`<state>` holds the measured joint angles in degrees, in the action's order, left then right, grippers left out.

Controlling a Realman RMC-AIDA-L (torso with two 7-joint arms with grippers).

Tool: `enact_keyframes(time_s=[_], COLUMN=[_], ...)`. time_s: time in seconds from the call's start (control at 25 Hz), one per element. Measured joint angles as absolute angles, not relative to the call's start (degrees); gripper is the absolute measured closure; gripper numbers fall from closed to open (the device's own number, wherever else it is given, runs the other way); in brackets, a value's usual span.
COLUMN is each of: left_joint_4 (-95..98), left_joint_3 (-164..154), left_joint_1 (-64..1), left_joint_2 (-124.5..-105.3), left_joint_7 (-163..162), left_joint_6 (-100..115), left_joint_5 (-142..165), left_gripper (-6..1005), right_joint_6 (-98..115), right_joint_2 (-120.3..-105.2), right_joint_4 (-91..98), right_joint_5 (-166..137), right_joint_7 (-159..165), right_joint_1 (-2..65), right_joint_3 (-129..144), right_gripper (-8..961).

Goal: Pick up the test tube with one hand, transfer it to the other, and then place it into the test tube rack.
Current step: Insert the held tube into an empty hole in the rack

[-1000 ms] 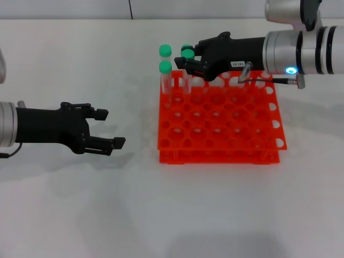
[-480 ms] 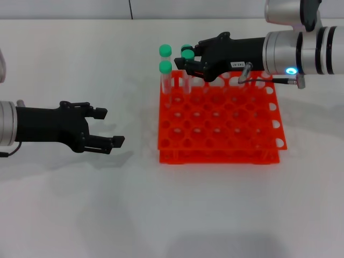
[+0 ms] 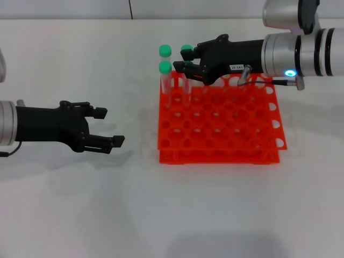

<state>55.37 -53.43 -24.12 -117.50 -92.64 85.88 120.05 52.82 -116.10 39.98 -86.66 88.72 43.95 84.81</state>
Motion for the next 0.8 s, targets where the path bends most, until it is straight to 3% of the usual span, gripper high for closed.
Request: enact_keyframes(time_s=[0.52, 0.8], left_joint_4=[55.4, 55.4], left_joint_3=[-53.4, -53.4], left_joint_1=[-24.2, -24.2], left_joint_2=[-117.39, -117.32], left_joint_7=[-92.5, -91.7], left_joint_6=[85.9, 86.0], left_joint_5=[119.7, 118.4], left_gripper=[112, 112], right_joint_6=[54.6, 57.1], right_joint_2=[-115.95, -115.67], right_joint_4=[41.4, 47.0], right_joint_5=[-86.4, -85.6], right_joint_7=[88.1, 88.4], right_joint_1=[43.4, 38.5], right_joint_3=[84.7, 84.4], right_gripper=[607, 606])
